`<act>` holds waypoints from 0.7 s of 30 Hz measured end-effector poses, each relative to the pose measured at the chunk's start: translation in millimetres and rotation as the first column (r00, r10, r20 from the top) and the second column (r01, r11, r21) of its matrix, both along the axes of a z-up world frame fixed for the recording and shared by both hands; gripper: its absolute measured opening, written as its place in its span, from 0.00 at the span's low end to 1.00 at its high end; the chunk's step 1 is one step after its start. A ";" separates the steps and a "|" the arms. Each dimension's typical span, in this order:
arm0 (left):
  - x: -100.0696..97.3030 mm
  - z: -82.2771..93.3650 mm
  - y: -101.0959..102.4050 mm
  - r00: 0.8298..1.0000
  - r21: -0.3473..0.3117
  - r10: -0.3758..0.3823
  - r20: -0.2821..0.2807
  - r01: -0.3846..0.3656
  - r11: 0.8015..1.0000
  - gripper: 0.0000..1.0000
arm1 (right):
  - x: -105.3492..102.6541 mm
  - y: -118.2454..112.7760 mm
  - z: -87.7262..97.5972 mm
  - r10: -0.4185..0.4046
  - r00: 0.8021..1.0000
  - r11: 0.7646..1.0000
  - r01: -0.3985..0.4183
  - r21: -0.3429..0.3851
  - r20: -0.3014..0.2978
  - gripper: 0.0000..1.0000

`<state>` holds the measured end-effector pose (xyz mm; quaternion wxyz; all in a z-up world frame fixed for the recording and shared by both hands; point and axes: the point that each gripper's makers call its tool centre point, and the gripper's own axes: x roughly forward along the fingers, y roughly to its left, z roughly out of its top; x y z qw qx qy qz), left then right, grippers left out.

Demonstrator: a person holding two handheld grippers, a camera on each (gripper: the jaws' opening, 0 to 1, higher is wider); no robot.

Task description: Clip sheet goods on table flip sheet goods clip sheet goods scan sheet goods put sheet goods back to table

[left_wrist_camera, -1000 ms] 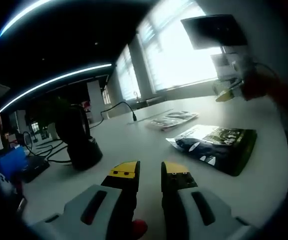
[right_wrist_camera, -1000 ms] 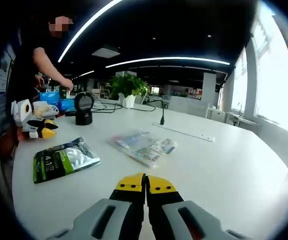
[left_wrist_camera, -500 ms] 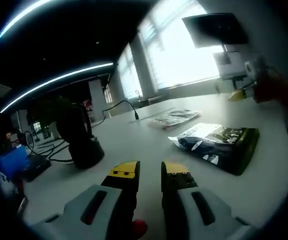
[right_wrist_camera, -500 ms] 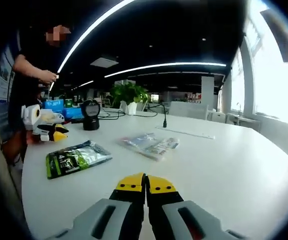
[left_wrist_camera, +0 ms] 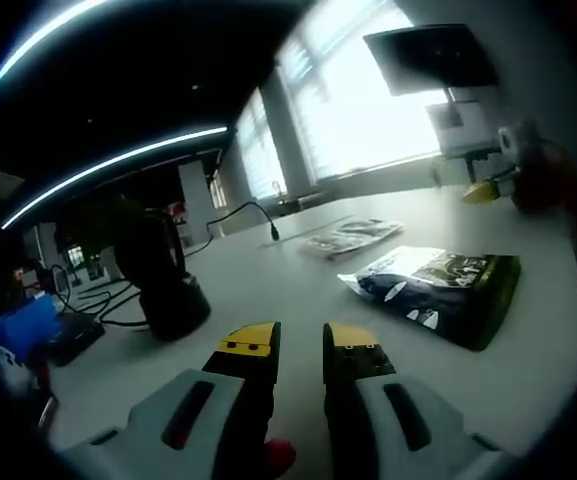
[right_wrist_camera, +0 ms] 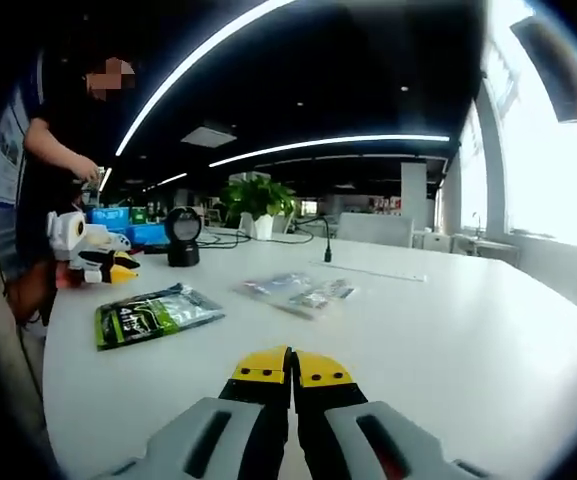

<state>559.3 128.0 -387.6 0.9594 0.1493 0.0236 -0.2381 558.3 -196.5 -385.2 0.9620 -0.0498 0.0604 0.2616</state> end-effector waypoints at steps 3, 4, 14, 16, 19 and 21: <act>0.1 0.6 0.1 1.000 -0.002 0.001 0.002 -0.001 1.000 0.10 | -1.4 0.1 2.0 -0.001 1.000 1.000 0.001 0.006 0.023 0.00; 0.2 0.8 0.3 1.000 -0.002 0.003 0.002 -0.003 1.000 0.10 | -1.6 0.1 2.6 0.001 1.000 1.000 -0.001 0.007 0.031 0.00; 0.0 2.2 1.0 1.000 -0.005 0.007 0.009 -0.007 1.000 0.10 | -5.1 12.8 -5.2 0.032 0.997 0.991 -0.022 -0.131 0.071 0.00; 0.0 2.2 0.9 1.000 -0.005 0.006 0.009 -0.006 1.000 0.10 | -6.2 14.1 -4.0 0.048 0.997 0.993 -0.040 -0.112 0.067 0.00; 0.1 1.7 0.6 1.000 -0.003 0.005 0.007 -0.005 1.000 0.10 | -4.1 10.8 -3.8 0.031 0.997 0.994 -0.025 -0.102 0.064 0.00; 0.3 1.4 0.4 1.000 0.001 0.005 0.007 -0.005 1.000 0.10 | -4.1 10.9 -3.5 0.034 0.997 0.995 -0.027 -0.100 0.065 0.00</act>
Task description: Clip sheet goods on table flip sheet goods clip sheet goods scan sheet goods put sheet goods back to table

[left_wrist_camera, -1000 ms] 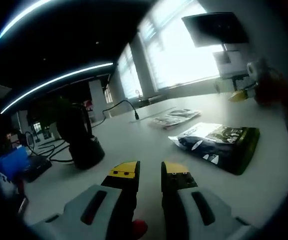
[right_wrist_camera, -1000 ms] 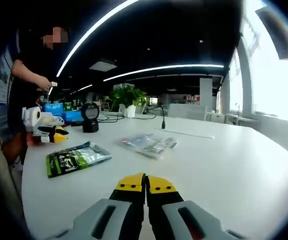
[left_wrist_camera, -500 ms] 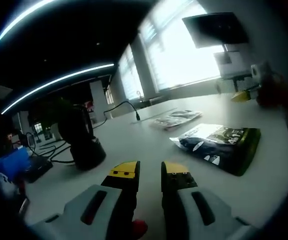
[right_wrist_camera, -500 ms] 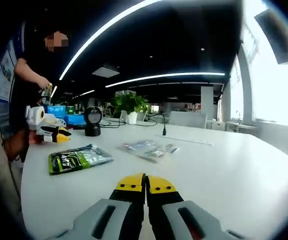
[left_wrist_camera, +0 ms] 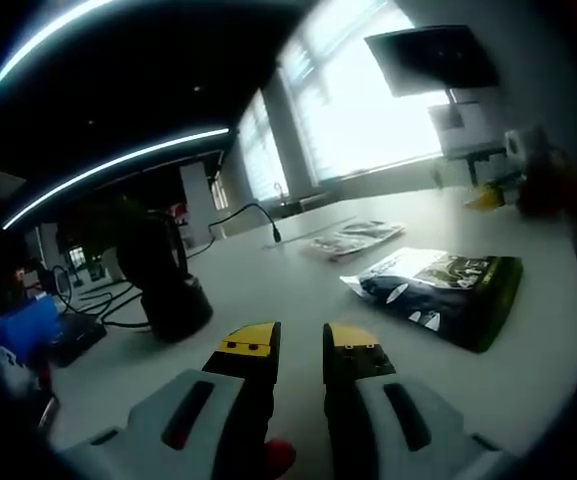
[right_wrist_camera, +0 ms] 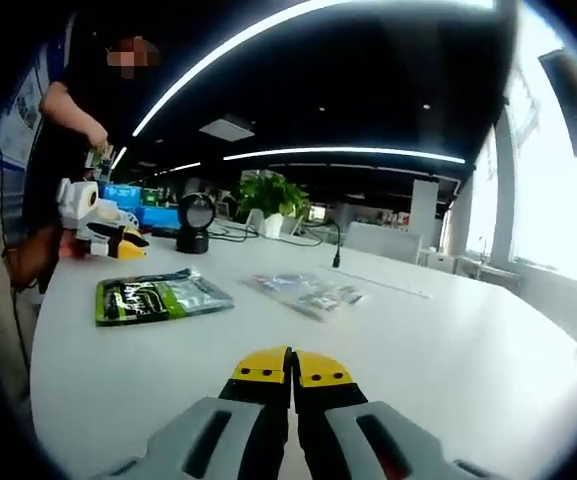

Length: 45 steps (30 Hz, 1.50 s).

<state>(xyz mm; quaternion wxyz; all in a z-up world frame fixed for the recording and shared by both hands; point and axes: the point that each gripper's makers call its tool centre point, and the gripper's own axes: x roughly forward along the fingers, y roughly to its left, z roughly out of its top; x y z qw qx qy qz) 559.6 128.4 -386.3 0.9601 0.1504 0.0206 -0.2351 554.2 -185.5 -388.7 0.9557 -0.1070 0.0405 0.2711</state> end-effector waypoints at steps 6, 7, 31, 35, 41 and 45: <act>0.7 1.1 0.5 1.000 -0.003 0.002 0.003 -0.002 1.000 0.10 | 0.2 -0.4 0.5 -0.001 1.000 1.000 0.001 -0.002 0.003 0.00; 0.8 1.4 0.6 1.000 -0.004 0.002 0.004 -0.002 1.000 0.10 | 0.3 -0.5 0.8 -0.002 1.000 1.000 0.002 0.000 0.003 0.00; -1.0 3.3 -1.2 1.000 -0.002 0.001 0.014 -0.001 1.000 0.10 | 0.6 0.1 2.1 -0.010 1.000 1.000 0.010 0.013 -0.002 0.00; -0.7 3.3 -0.1 1.000 -0.002 0.002 0.014 -0.002 1.000 0.10 | 0.8 -0.3 1.9 -0.011 1.000 1.000 0.011 0.013 -0.002 0.00; -0.8 3.6 1.2 1.000 -0.006 0.002 0.015 -0.002 1.000 0.10 | 1.1 -0.6 1.6 -0.013 1.000 1.000 0.013 0.011 -0.002 0.00; -1.0 3.6 1.4 1.000 -0.009 0.001 0.014 -0.001 1.000 0.10 | 0.4 -0.3 1.9 -0.016 1.000 1.000 0.016 0.013 -0.002 0.00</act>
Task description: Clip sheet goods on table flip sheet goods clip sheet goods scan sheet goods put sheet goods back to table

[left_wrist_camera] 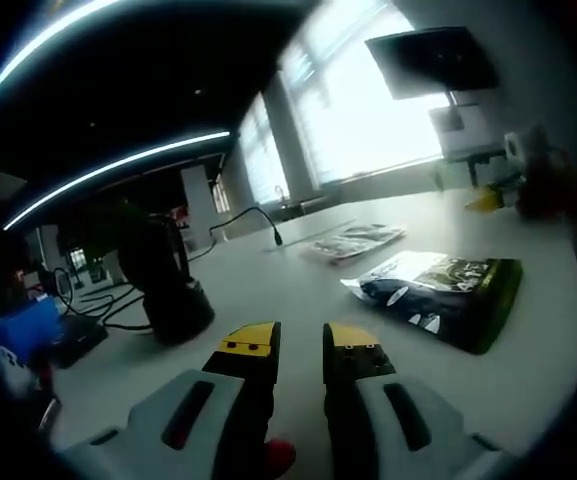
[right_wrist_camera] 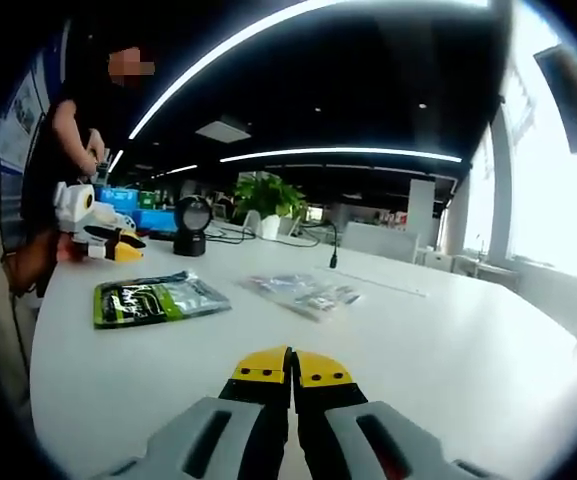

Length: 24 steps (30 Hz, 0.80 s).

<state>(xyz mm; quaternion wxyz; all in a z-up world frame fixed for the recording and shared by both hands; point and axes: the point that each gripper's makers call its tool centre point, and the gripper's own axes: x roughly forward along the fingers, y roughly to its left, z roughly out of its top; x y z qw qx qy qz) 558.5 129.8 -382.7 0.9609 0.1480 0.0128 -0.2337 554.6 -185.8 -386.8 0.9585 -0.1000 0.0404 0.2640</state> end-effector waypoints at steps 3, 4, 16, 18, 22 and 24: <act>-0.5 0.3 0.0 1.000 -0.001 -0.002 0.002 0.002 1.000 0.10 | 0.6 -1.4 -0.6 -0.002 1.000 1.000 0.002 -0.002 0.001 0.00; -0.6 0.4 0.0 1.000 -0.002 -0.002 0.003 0.002 1.000 0.10 | 0.6 -1.6 -0.8 -0.002 1.000 1.000 0.002 -0.004 0.001 0.00; -0.9 0.9 1.2 1.000 -0.003 0.003 0.007 -0.003 1.000 0.10 | 0.4 -1.5 0.8 -0.004 1.000 1.000 0.004 0.005 0.003 0.00; 0.4 0.9 3.1 1.000 -0.017 0.012 -0.002 -0.012 1.000 0.10 | 0.6 -2.3 2.1 -0.002 1.000 1.000 0.002 0.013 0.004 0.00; -0.6 0.5 1.3 1.000 -0.023 0.007 -0.007 -0.007 1.000 0.10 | -0.5 -1.6 2.0 0.003 1.000 1.000 -0.003 0.016 -0.002 0.00; -1.4 -0.6 -0.6 1.000 -0.018 -0.001 -0.013 0.000 1.000 0.10 | -1.1 -0.8 1.8 0.005 1.000 1.000 -0.005 0.013 -0.003 0.00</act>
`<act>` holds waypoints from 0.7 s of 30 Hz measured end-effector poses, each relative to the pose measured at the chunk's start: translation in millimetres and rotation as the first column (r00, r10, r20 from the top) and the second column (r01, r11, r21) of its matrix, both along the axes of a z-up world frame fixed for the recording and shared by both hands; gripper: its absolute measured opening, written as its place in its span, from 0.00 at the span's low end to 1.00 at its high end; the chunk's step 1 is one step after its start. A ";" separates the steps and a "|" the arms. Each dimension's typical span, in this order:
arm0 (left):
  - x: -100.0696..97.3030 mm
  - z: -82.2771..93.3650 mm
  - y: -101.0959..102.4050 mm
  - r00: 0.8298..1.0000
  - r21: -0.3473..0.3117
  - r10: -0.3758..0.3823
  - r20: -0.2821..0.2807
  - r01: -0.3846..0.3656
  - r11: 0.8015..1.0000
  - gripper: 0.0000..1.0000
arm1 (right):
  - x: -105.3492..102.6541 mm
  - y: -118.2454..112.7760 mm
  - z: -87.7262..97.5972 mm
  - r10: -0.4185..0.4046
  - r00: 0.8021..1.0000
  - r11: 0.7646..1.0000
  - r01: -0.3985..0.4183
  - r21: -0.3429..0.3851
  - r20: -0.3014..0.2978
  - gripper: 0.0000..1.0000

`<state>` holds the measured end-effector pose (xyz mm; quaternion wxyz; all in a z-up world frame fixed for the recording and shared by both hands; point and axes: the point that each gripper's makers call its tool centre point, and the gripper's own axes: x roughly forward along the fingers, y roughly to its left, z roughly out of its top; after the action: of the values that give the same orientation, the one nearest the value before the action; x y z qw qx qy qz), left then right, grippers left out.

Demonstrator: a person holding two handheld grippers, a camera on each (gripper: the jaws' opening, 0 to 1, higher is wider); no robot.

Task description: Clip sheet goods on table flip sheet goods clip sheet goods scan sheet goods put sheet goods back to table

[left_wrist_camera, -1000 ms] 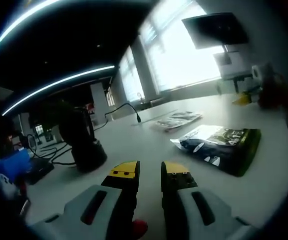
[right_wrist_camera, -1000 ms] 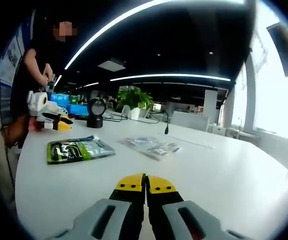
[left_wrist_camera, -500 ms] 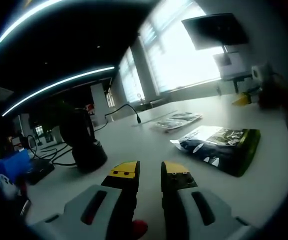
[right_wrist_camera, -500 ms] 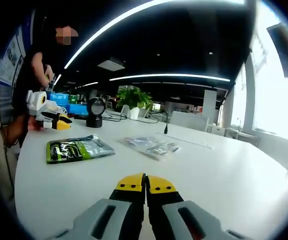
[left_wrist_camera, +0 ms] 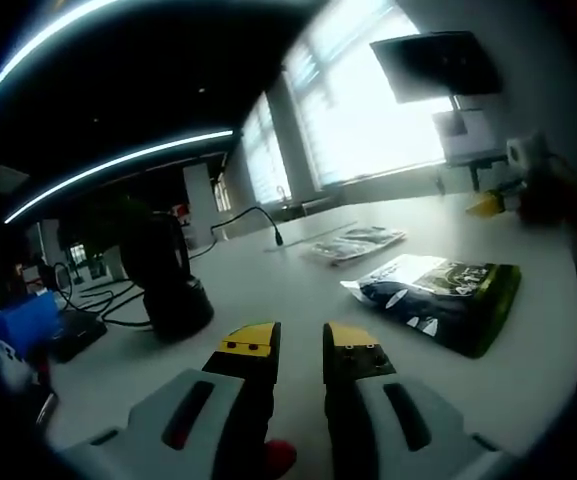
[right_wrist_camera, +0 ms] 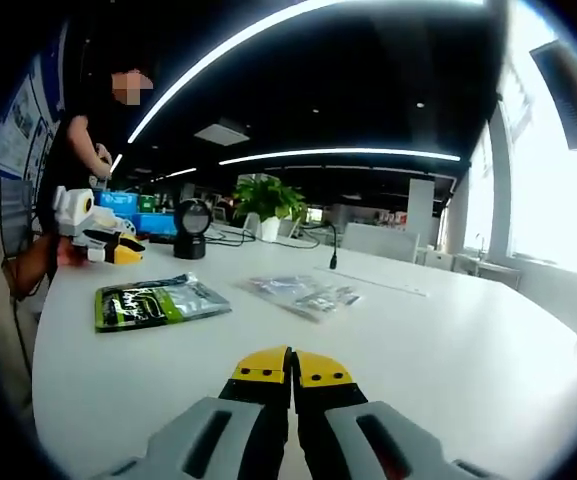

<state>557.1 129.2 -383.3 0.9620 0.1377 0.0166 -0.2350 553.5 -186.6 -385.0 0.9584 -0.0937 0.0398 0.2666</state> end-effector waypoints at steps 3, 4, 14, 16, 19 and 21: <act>-0.7 0.0 -2.1 1.000 -0.013 -0.012 -0.011 0.012 1.000 0.10 | -0.3 0.1 -0.3 -0.002 1.000 1.000 0.002 -0.001 0.000 0.00; -0.2 0.2 -2.3 1.000 -0.025 -0.016 -0.019 0.016 1.000 0.10 | -0.4 0.2 -0.2 -0.002 1.000 1.000 0.002 0.000 -0.001 0.00; 2.4 6.4 0.4 0.998 -0.096 -0.020 -0.057 0.014 0.995 0.09 | 0.2 0.8 -2.4 -0.001 1.000 1.000 0.001 -0.017 0.001 0.00; 2.6 6.0 -2.5 0.997 -0.096 -0.025 -0.070 0.018 0.995 0.08 | 1.2 0.1 -3.2 -0.003 1.000 1.000 0.003 -0.022 0.001 0.00; 1.1 7.9 -13.2 0.993 -0.148 -0.059 -0.106 0.043 0.988 0.07 | 2.6 -1.5 -4.0 -0.007 1.000 1.000 0.007 -0.024 -0.001 0.00; 1.1 9.0 -19.7 0.992 -0.140 -0.073 -0.103 0.058 0.988 0.08 | 3.5 -2.8 -3.9 -0.011 1.000 1.000 0.010 -0.019 -0.002 0.00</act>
<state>558.2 109.5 -374.2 0.9586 0.0591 0.0477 -0.2744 557.0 -189.5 -388.9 0.9588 -0.1024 0.0436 0.2613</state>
